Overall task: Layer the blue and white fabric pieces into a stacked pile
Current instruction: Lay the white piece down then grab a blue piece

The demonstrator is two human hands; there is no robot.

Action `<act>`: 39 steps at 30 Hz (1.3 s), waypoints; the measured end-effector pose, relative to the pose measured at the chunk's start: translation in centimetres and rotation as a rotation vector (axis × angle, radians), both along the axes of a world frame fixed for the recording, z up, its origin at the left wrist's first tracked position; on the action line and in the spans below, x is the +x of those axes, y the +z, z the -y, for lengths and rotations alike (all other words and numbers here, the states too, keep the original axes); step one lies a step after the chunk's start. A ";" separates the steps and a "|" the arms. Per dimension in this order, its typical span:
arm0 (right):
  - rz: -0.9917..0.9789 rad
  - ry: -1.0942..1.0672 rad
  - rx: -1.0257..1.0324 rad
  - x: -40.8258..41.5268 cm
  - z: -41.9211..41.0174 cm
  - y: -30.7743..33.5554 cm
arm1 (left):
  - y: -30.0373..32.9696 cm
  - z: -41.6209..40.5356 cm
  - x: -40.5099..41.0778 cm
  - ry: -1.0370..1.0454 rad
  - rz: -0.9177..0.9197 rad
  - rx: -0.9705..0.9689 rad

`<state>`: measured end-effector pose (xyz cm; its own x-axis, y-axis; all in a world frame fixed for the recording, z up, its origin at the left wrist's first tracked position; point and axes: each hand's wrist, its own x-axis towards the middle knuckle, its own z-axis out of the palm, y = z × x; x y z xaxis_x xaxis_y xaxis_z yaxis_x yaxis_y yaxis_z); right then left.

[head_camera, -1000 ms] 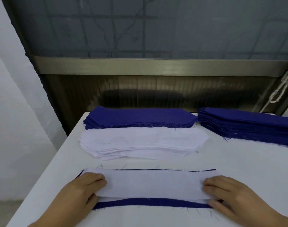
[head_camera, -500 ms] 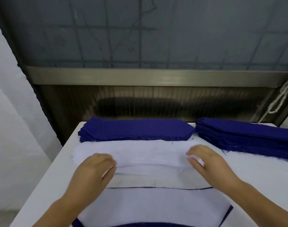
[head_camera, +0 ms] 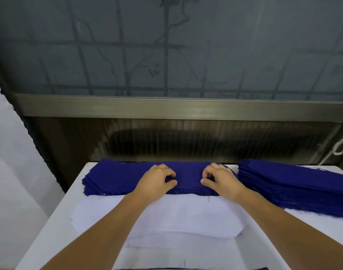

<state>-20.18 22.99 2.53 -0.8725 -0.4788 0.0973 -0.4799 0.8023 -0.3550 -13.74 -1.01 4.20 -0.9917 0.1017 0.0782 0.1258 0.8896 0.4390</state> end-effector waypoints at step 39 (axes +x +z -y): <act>-0.255 -0.065 -0.093 3.5 -1.2 4.6 | 2.3 12.5 6.1 0.221 -0.357 -0.281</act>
<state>-16.69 24.15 7.16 -0.8428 -0.4017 0.3583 -0.5119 0.8039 -0.3028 -7.68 -13.47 6.52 -0.9083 -0.0417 0.4162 0.0201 0.9895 0.1431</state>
